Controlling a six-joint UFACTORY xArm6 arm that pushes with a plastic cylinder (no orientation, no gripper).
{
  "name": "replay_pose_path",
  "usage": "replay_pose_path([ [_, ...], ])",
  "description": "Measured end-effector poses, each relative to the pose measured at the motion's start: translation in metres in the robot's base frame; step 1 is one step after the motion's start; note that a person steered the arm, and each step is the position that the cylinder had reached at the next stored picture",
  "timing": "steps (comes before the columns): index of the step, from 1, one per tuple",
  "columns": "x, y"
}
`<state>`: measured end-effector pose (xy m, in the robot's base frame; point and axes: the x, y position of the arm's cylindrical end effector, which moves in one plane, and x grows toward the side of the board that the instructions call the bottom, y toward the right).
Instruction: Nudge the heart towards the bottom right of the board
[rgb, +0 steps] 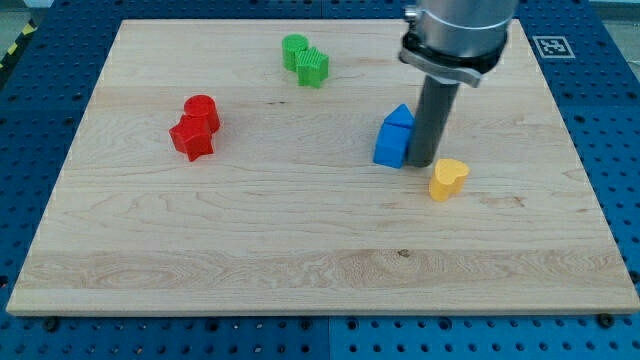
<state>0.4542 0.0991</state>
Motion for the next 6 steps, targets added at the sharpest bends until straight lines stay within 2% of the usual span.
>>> replay_pose_path([
  [1, 0.000, -0.019],
  [3, 0.015, 0.049],
  [4, -0.004, 0.063],
  [5, -0.038, 0.060],
  [6, -0.052, 0.041],
])
